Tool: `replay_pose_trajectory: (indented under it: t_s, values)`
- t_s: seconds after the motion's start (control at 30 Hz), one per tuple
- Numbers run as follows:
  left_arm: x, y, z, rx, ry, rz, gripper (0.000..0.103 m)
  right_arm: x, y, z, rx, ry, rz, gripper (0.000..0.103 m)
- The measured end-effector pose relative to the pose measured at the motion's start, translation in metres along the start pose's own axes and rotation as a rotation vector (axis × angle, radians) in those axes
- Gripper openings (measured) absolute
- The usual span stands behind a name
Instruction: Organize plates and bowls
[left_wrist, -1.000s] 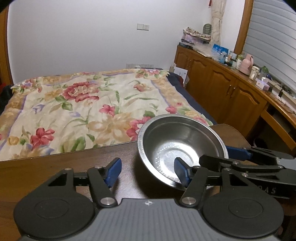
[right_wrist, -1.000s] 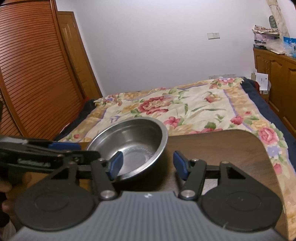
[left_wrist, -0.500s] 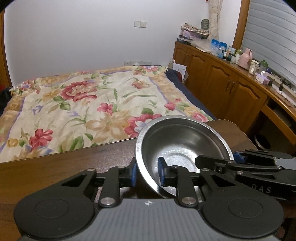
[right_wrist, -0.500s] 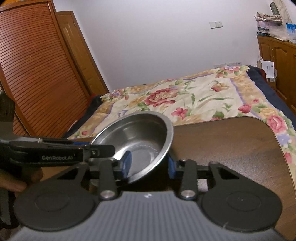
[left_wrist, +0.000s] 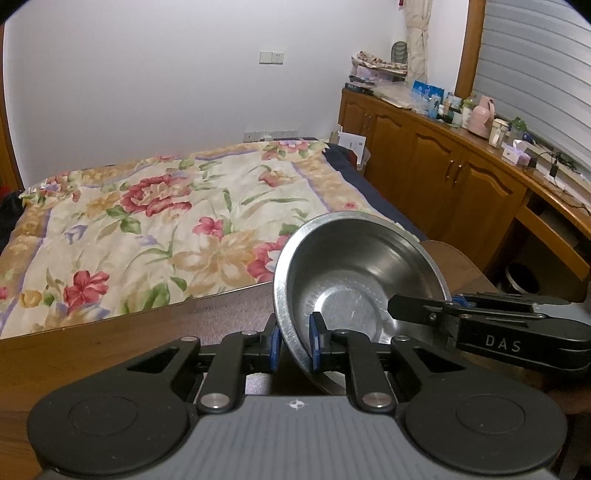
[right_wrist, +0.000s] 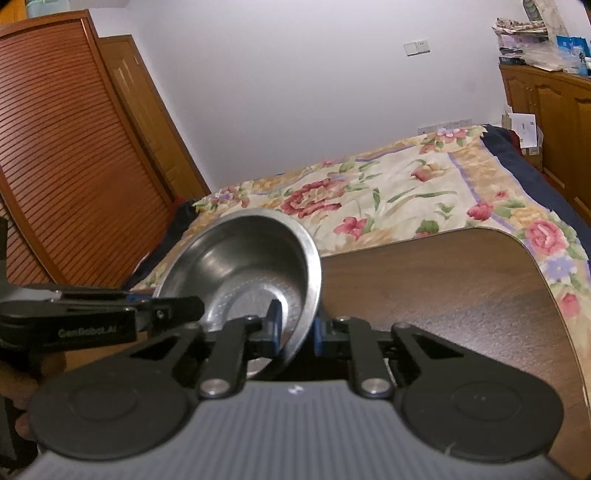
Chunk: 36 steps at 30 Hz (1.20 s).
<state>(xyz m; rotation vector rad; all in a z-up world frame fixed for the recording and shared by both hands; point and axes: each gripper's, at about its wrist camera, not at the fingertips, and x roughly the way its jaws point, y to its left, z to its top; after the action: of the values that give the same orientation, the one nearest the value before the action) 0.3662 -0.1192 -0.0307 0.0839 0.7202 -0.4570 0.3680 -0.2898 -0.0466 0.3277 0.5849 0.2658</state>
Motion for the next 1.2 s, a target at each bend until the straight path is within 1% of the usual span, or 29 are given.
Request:
replay_pose_trajectory:
  t_s: [0.17,0.4,0.6,0.83,1.2]
  values:
    - [-0.015,-0.001,0.003,0.004,-0.021,-0.003,0.018,-0.004,0.000,0.002,-0.002,-0.018,0.008,0.018]
    - [-0.046,-0.002,0.006,0.013,-0.065,-0.008,0.017,-0.017,0.014,0.009,-0.065,-0.056,-0.002,0.018]
    - [-0.074,-0.008,0.006,0.016,-0.102,-0.021,0.018,-0.039,0.030,0.014,-0.097,-0.082,-0.005,0.018]
    - [-0.113,-0.018,0.005,0.041,-0.160,-0.037,0.017,-0.069,0.045,0.022,-0.135,-0.120,-0.013,0.018]
    - [-0.163,-0.026,-0.011,0.065,-0.214,-0.044,0.018,-0.105,0.066,0.020,-0.178,-0.165,-0.031,0.018]
